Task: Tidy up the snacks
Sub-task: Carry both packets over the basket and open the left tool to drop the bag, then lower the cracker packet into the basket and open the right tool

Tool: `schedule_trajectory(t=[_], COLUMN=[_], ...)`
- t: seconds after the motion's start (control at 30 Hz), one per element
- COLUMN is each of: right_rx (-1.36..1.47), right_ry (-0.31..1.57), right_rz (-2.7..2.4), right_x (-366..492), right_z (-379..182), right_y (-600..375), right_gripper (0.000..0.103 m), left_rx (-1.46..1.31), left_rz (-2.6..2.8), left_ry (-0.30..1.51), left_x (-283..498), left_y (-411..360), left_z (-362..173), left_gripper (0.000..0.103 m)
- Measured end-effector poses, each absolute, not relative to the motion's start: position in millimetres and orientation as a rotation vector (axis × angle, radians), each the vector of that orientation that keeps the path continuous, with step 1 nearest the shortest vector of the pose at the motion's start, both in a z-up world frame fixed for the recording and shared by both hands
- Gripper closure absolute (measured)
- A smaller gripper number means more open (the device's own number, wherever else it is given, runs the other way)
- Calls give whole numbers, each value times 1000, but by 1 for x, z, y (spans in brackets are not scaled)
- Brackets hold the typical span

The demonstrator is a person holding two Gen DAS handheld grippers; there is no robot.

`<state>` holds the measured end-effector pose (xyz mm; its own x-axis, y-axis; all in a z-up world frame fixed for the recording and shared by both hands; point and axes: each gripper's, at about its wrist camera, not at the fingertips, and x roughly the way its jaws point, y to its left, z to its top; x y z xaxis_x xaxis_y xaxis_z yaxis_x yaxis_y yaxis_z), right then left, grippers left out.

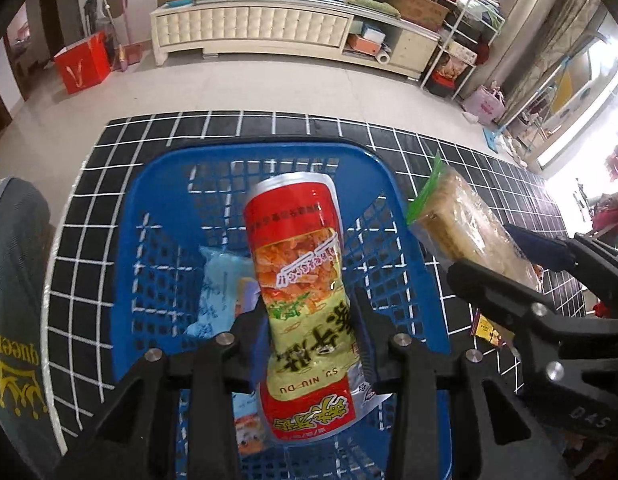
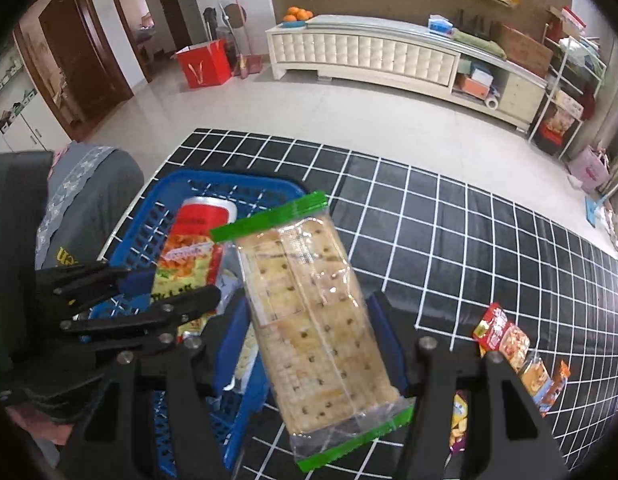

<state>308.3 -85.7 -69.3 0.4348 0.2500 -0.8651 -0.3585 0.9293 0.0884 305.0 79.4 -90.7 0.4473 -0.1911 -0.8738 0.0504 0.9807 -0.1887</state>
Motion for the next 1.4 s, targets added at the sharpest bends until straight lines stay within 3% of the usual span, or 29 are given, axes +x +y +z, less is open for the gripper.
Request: schedule_trajectory(t=[0.43,1.03,1.4], right_rx=[-161,-128,-105], right_ry=[1057,1024,1076], right_rz=[342,415,481], right_x=[312,288,286], right_z=[-66,-34,-53], right_y=[-88,-54,2], right_gripper=[39,39,39], left_rx=[-150,-134,-135], left_rz=[-144,-119,-28], left_ry=[1094,1008,997], left_x=[325,266,229], left_y=[85,113,176], left_z=[-98,-47,-41], left_gripper=[47,47,47])
